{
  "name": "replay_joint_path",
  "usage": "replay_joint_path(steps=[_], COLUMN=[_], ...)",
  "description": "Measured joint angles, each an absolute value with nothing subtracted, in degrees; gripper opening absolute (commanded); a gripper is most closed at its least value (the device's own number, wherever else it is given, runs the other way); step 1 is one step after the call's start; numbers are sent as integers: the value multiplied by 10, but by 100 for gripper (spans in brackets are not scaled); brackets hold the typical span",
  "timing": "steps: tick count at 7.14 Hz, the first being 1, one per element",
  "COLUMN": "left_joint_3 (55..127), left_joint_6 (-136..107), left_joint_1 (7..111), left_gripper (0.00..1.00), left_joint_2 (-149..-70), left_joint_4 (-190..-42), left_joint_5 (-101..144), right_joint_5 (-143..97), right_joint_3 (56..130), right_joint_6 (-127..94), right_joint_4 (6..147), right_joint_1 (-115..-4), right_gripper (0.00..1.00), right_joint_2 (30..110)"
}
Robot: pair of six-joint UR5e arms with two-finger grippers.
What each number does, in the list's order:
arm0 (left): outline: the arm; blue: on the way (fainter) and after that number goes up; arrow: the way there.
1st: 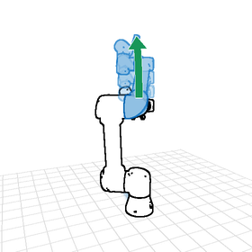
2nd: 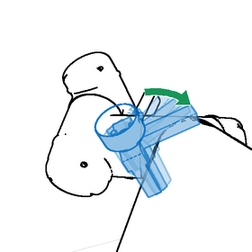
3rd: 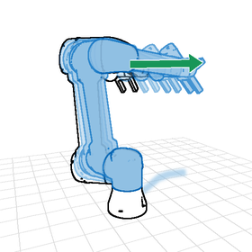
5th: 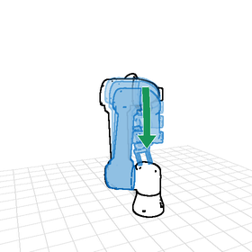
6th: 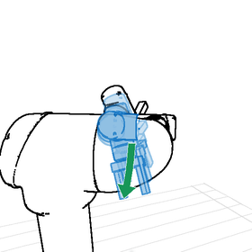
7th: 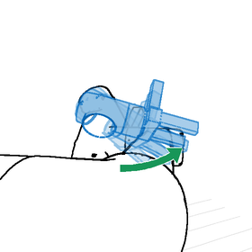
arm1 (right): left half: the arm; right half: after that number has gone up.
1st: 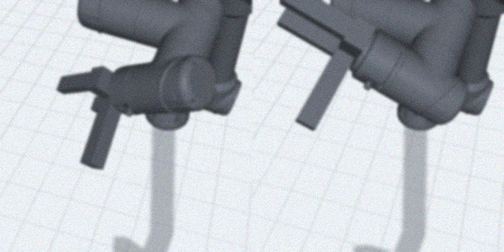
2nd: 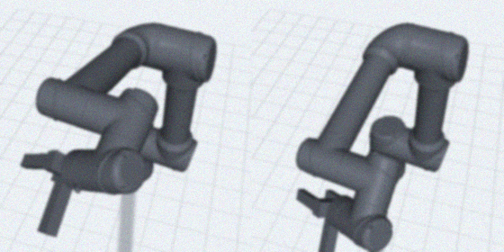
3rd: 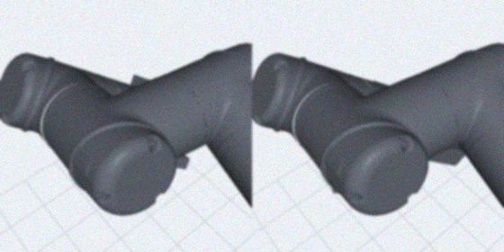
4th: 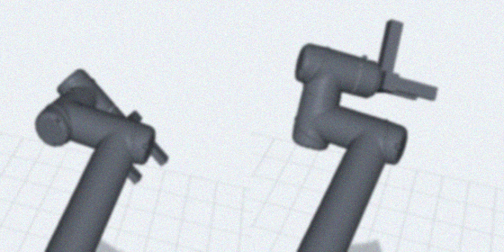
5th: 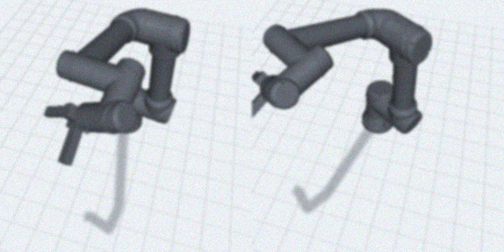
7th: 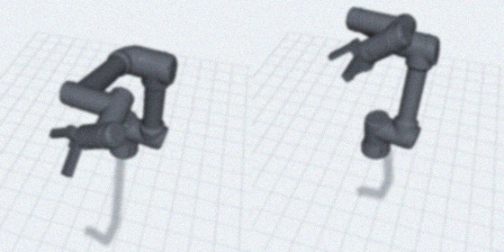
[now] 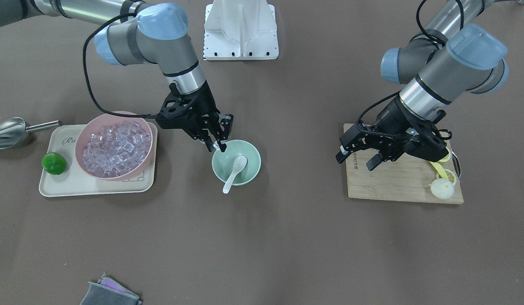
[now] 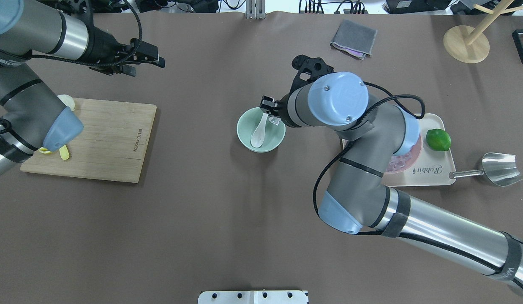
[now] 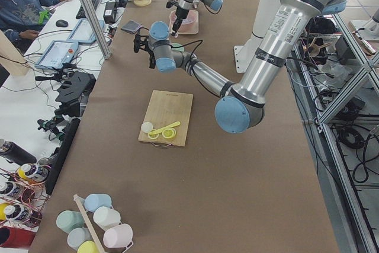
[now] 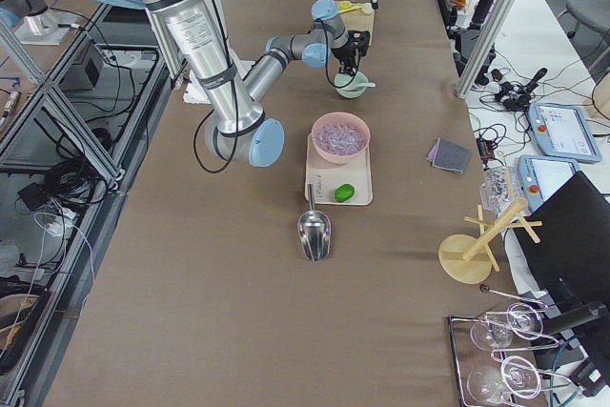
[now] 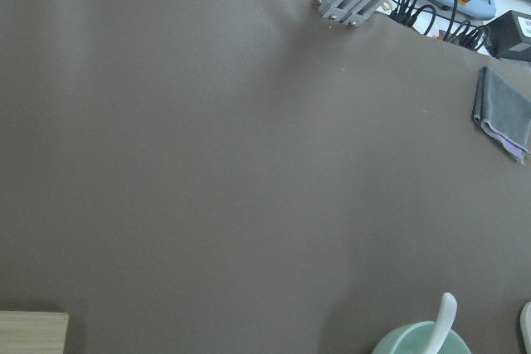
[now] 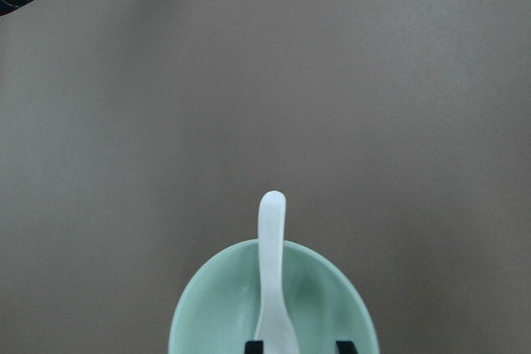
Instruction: Put spoon and ice into bowl
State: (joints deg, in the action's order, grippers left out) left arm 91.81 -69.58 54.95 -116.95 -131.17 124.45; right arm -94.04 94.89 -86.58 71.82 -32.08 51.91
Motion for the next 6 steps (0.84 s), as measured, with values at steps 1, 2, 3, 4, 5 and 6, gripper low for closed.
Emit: replay_joint_path(steps=[1,2,3,4,5,6], left_joint_3=[919,920,920,916,913,913], left_joint_6=[-695,-695,-694,-682,-647,-592], left_joint_1=[550,552,556,570,596,628], left_gripper=[97,97,97,97,97,97], left_joint_2=[-1166,-1160,-1154,-1145,-1124,-1095], left_joint_4=[-1312,-1312,-1309,-1304,-1297,-1287], left_joint_5=[1245,1244,1242,1239,1239,1245], right_joint_5=[-929,-926,-927,-939,-971,-1020], right_joint_3=[936,932,938,957,986,1018], right_joint_6=[-872,-876,-873,-854,-811,-753], right_joint_4=[718,718,718,719,722,724], right_joint_1=[-315,-312,-315,-329,-362,-413], right_gripper=[100,100,100,100,100,100], right_joint_2=[511,509,516,539,575,623])
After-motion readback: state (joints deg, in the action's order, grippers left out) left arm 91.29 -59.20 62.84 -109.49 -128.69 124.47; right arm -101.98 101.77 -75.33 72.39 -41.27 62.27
